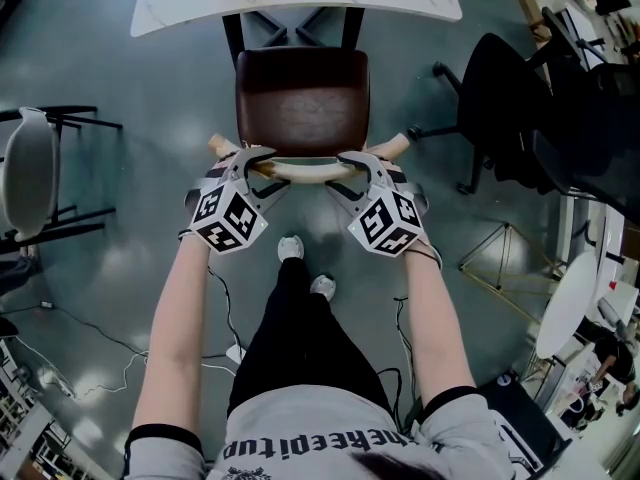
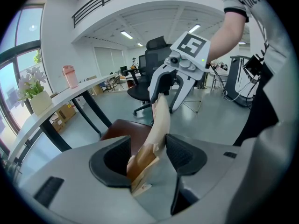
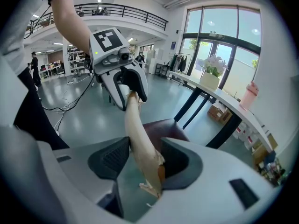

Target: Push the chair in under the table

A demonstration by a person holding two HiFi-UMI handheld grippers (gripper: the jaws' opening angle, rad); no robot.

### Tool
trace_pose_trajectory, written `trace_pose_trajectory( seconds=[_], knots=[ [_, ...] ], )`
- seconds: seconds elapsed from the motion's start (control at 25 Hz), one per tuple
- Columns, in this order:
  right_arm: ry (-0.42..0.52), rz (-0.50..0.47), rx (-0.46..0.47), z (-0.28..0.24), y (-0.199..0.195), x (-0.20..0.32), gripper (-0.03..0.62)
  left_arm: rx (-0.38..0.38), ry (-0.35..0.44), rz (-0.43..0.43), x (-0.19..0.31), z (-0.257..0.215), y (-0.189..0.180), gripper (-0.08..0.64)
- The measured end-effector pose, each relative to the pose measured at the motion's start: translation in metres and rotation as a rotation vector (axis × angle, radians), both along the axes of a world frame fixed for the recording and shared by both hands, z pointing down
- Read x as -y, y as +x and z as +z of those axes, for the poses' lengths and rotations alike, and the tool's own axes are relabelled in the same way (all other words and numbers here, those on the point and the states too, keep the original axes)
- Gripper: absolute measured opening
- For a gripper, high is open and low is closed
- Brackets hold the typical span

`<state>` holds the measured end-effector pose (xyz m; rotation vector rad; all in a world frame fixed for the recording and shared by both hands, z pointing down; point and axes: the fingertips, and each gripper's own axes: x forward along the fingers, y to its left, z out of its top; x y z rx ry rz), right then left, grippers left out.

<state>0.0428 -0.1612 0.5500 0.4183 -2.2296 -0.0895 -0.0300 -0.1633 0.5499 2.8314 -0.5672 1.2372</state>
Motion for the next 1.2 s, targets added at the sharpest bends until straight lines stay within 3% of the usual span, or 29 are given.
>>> trace_pose_trajectory(
  seconds=[1.2],
  knots=[
    [0.012,0.018,0.002,0.000,-0.014,0.061,0.215,-0.012,0.020,0.026,0.062,-0.001,-0.014,0.244]
  ],
)
